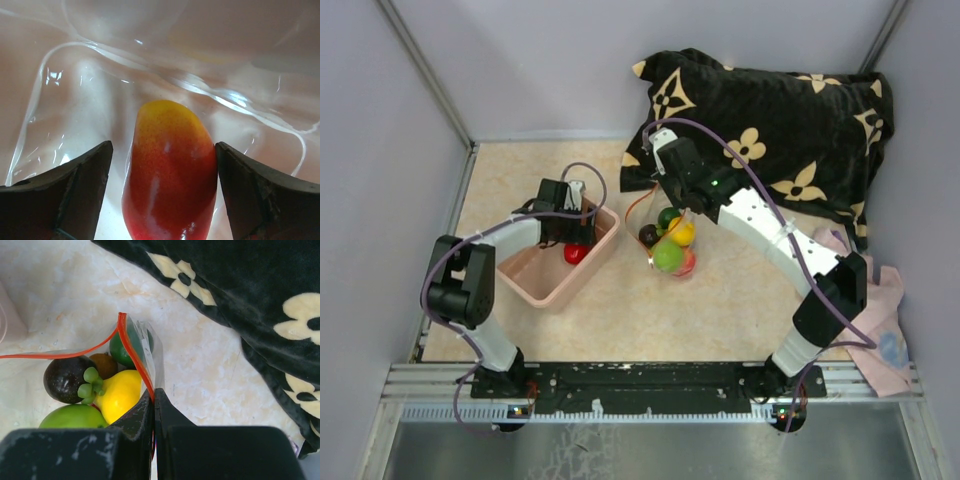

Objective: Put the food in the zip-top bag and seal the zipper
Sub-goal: Pick up the fake fruit from the bin.

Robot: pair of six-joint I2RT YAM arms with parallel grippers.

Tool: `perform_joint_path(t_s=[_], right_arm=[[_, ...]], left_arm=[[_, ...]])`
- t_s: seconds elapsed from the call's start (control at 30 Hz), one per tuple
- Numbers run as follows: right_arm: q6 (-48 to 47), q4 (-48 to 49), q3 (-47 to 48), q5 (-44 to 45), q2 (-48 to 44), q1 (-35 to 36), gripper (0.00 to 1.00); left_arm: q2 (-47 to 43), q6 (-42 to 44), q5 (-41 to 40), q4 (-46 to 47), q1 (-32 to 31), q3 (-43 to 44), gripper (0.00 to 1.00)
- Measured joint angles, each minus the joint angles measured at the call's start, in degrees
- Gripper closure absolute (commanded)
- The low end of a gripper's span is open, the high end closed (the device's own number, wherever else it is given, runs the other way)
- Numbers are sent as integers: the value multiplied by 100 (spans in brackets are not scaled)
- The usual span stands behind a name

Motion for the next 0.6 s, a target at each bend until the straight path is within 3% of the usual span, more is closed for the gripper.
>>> perform_joint_path(t_s=[0.23,0.6], right_arm=[[-22,74,-2,-35,-76,0,100],[-66,258,-13,-42,-302,0,100]], left_arm=[[96,-166,-55,262,0,13,48],[-741,-339,-310,63,0,-251,60]])
